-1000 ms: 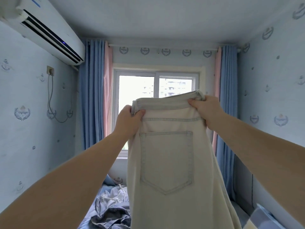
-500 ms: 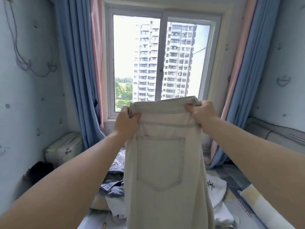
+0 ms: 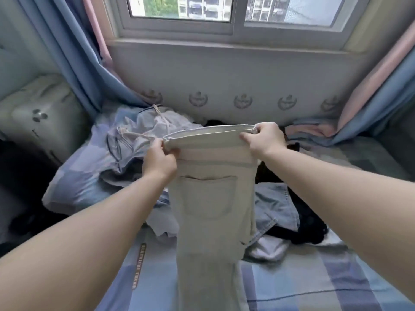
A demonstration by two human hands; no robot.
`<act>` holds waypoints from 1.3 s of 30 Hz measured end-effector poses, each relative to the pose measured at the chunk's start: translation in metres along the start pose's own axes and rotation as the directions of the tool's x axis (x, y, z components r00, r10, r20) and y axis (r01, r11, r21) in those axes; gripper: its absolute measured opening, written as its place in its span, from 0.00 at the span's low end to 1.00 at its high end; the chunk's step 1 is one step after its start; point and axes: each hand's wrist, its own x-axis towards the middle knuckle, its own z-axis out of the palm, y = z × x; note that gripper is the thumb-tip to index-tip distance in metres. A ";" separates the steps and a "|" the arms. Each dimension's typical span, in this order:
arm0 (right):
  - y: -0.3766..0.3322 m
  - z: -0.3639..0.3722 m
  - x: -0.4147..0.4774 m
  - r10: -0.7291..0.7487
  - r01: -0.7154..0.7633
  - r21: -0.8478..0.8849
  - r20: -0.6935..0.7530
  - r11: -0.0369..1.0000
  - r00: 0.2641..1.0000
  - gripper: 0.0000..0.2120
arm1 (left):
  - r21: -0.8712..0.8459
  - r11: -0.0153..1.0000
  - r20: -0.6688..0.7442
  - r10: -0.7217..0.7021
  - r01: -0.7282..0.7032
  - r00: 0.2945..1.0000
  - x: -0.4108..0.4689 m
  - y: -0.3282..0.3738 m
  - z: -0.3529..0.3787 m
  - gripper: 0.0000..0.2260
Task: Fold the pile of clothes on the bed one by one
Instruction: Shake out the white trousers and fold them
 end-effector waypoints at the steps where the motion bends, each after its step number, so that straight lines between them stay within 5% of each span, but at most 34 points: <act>1: 0.011 0.026 0.015 0.016 -0.019 0.091 0.033 0.996 0.999 0.19 | 0.001 1.000 -0.015 -0.028 0.028 0.999 0.013 -0.019 0.017 0.04; 3: 0.032 0.070 0.043 0.025 -0.049 0.253 0.096 0.966 0.995 0.06 | -0.022 0.999 0.005 -0.030 0.030 1.000 0.035 -0.054 0.048 0.11; 7: 0.099 0.126 0.048 -0.117 0.034 0.229 0.362 0.973 0.925 0.43 | 0.105 0.991 0.183 0.058 -0.078 0.981 0.028 -0.116 0.093 0.33; 10: 0.169 0.153 0.010 -0.121 0.102 0.065 0.509 0.993 0.852 0.44 | 0.356 0.918 0.322 0.052 -0.171 0.945 -0.017 -0.160 0.113 0.35; 17: 0.276 0.140 -0.088 -0.056 0.152 -0.129 0.553 0.980 0.832 0.40 | 0.458 0.861 0.469 -0.024 -0.221 0.883 -0.157 -0.215 0.139 0.34; 24: 0.390 0.115 -0.213 0.013 0.154 -0.192 0.664 0.969 0.748 0.39 | 0.573 0.819 0.461 -0.339 0.016 0.820 -0.352 -0.283 0.152 0.35; 32: 0.508 0.141 -0.352 0.138 0.057 -0.223 0.763 0.973 0.632 0.38 | 0.626 0.699 0.370 -0.656 0.346 0.657 -0.529 -0.401 0.150 0.42; 36: 0.546 0.160 -0.397 0.253 0.030 -0.350 0.732 0.936 0.633 0.32 | 0.533 0.723 0.213 -0.618 0.440 0.757 -0.549 -0.425 0.146 0.39; 39: 0.555 0.176 -0.412 0.301 -0.041 -0.390 0.636 0.920 0.710 0.29 | 0.316 0.767 0.123 -0.617 0.559 0.777 -0.542 -0.427 0.147 0.24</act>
